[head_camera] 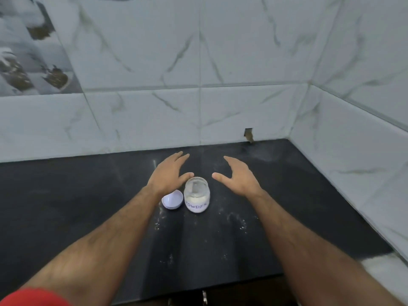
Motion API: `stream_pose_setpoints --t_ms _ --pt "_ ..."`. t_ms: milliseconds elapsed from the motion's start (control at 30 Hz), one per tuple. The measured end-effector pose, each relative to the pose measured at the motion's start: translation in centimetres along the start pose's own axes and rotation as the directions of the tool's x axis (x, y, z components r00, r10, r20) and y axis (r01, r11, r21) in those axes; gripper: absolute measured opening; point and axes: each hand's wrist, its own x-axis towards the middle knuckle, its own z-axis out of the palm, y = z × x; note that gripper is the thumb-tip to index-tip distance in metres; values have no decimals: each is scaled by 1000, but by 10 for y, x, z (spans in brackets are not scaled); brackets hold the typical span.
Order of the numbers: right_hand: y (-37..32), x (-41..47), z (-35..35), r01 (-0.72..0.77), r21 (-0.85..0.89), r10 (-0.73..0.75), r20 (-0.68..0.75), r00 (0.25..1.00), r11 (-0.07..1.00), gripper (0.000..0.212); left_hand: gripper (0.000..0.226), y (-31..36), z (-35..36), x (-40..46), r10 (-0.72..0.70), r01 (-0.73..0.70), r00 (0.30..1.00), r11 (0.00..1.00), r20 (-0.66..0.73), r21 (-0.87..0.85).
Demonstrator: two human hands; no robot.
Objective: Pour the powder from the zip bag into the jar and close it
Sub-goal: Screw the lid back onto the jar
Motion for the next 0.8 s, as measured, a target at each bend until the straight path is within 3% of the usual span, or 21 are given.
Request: stream_pose_setpoints --t_ms 267,467,700,800 --pt "-15 32 38 -89 216 61 137 989 972 89 70 -57 16 -4 -150 152 988 987 37 -59" --pt "-1 32 55 -180 405 108 196 975 897 80 67 -64 41 -11 -221 229 971 969 93 -91" --pt "24 16 86 -201 382 42 386 922 902 126 65 -63 66 -15 -253 275 953 954 167 -120" --pt "23 13 101 -190 398 27 380 925 898 129 66 -62 73 -16 -257 283 947 951 192 -125"
